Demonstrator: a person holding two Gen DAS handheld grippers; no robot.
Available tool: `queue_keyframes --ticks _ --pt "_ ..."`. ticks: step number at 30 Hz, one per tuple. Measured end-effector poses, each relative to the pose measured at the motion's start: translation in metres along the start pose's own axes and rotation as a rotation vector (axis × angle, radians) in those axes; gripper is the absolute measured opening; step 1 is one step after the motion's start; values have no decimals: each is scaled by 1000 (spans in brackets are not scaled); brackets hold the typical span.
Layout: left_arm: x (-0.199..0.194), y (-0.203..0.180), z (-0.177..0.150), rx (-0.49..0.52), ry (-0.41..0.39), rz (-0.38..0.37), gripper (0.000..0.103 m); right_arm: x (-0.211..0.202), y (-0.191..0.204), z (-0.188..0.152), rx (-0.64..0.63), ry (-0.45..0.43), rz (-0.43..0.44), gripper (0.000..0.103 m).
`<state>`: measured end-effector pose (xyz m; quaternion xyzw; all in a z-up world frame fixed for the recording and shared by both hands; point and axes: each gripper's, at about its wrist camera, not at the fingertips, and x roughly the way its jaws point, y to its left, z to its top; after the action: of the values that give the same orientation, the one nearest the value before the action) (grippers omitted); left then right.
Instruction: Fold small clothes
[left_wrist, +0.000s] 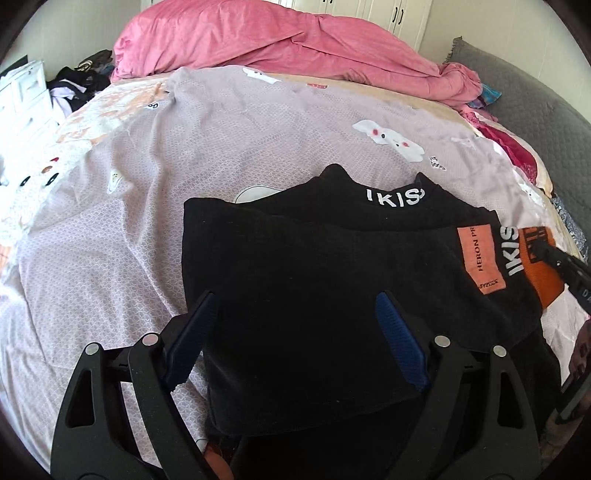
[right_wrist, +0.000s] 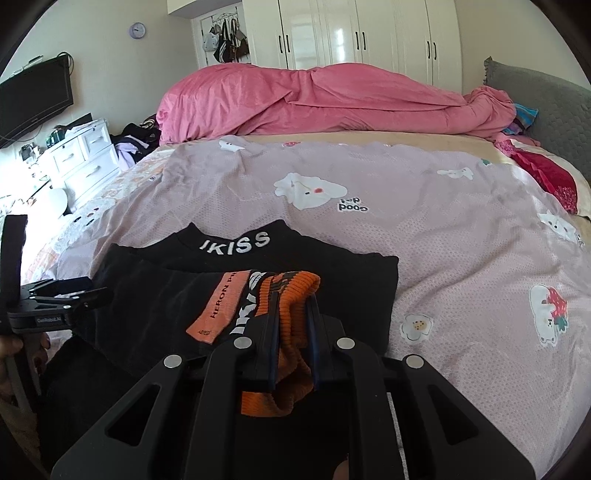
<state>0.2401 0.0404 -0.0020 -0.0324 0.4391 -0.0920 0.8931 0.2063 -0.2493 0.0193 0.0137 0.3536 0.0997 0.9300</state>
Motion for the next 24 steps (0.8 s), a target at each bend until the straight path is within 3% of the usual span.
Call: queue_keyframes --ticks 5,8,12,14,20,24 --pt "-6 -1 2 -8 -24 -13 80 4 -10 -5 25 20 -82 19" --pt "-10 -4 2 6 -41 -10 79 4 -13 -6 43 21 -83 20" --pt "-7 -10 0 28 -26 -17 68 4 -3 -8 18 25 -51 20" --pt "-3 -12 -1 40 -9 -20 58 5 9 -9 -15 32 -19 20" --pt "17 -17 -11 76 83 24 56 15 42 -16 -79 81 86 20" --pt "21 -16 -14 81 97 26 56 25 48 -20 -93 122 106 20"
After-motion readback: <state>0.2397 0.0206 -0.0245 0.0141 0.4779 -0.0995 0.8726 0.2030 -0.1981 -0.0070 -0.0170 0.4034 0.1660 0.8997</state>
